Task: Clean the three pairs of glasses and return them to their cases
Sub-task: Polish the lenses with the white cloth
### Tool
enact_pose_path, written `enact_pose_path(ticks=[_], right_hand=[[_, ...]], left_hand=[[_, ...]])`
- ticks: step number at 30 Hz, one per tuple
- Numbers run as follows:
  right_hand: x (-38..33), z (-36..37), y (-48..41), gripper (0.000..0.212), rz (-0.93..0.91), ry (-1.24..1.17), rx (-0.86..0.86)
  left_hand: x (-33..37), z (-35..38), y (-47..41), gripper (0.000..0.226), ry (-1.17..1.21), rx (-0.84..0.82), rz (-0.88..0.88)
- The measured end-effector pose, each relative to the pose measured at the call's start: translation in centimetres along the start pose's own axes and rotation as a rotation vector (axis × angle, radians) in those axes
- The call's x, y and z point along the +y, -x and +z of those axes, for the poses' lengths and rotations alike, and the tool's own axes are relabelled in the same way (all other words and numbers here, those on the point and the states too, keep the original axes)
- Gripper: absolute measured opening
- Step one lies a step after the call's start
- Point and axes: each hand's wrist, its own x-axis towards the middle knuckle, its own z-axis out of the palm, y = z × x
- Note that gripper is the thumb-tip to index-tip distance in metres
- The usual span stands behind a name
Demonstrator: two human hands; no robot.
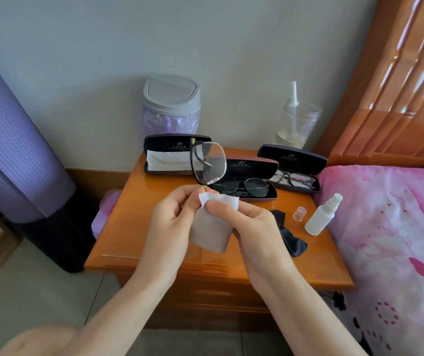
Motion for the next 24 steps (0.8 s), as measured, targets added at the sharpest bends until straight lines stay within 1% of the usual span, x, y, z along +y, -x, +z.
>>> enact_pose_path(ticks=[2,4,6,10,14,18,21,22,24], right_hand=[[-0.1,-0.2,-0.1,0.028,-0.003,0.029,0.017],[-0.1,-0.4,-0.1,0.037,-0.020,0.044,0.029],[-0.1,-0.6,-0.1,0.041,-0.035,0.043,0.042],[0.2,-0.9,0.0,0.041,-0.052,0.052,0.036],[0.5,-1.0,0.2,0.037,-0.038,0.061,0.048],[0.6,-1.2,0.5,0.040,-0.034,0.073,0.004],[0.6,-1.1,0.8,0.043,-0.030,0.093,-0.023],[0.6,-1.0,0.9,0.041,-0.028,0.095,-0.034],[0.7,-0.8,1.0,0.029,-0.030,0.083,-0.064]], left_hand=[[-0.1,-0.1,-0.1,0.022,0.001,-0.013,0.002],[-0.2,-0.2,-0.2,0.022,0.011,-0.015,-0.008],[-0.3,-0.3,-0.3,0.024,0.037,-0.004,-0.027],[-0.4,-0.3,-0.1,0.024,0.159,0.005,-0.079],[-0.5,-0.4,-0.2,0.025,0.241,0.042,-0.109],[-0.2,-0.5,-0.4,0.023,0.312,0.086,-0.114],[0.1,-0.5,-0.3,0.026,0.351,0.105,-0.126],[0.2,-0.5,-0.3,0.026,0.362,0.114,-0.131],[0.2,-0.6,-0.3,0.025,0.367,0.130,-0.131]])
